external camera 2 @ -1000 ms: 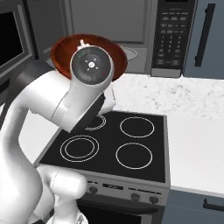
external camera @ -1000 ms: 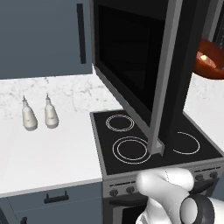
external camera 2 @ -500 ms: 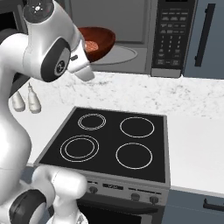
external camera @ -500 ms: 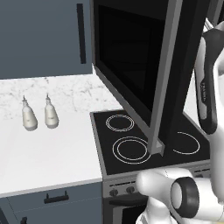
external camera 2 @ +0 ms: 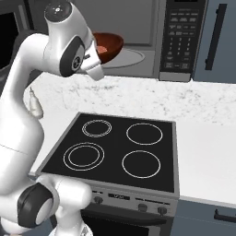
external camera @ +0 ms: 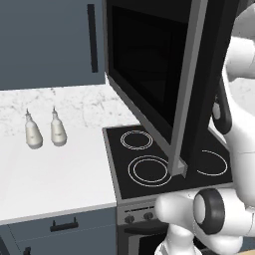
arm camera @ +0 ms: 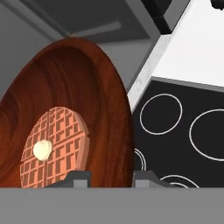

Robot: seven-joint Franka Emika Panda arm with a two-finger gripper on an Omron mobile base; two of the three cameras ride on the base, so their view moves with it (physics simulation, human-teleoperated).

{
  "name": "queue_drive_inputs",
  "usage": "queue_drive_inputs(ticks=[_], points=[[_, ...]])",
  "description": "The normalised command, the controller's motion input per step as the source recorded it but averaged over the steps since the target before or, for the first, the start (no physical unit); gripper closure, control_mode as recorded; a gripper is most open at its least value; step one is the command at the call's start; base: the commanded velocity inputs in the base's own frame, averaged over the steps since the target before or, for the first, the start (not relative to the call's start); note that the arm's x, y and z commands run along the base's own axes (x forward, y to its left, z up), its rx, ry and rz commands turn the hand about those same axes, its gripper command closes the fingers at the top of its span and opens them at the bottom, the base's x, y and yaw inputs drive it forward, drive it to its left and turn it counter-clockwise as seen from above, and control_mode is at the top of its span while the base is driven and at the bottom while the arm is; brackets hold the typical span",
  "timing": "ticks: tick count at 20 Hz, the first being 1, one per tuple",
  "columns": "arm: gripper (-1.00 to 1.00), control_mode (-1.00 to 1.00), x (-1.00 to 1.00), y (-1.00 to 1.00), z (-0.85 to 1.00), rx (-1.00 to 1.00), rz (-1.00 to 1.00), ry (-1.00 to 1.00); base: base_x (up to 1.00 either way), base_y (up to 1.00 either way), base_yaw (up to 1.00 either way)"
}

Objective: Open the microwave, place the bowl with waffle inside the microwave, then close the microwave door and turn it on.

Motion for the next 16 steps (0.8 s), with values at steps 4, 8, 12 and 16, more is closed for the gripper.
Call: queue_drive_inputs(ticks=[4, 8, 12, 16], points=[[1.0, -1.0, 1.0, 0.27, -0.15, 0.0, -0.03, 0.03, 0.0, 0.0, 0.0], [1.0, -1.0, 1.0, 0.13, -0.06, 0.02, -0.04, 0.09, 0.0, 0.0, 0.0], [1.0, -1.0, 1.0, 0.05, -0.06, 0.02, -0.02, 0.1, 0.0, 0.0, 0.0], [1.0, -1.0, 1.0, 0.01, -0.11, 0.03, -0.02, 0.1, 0.0, 0.0, 0.0]])
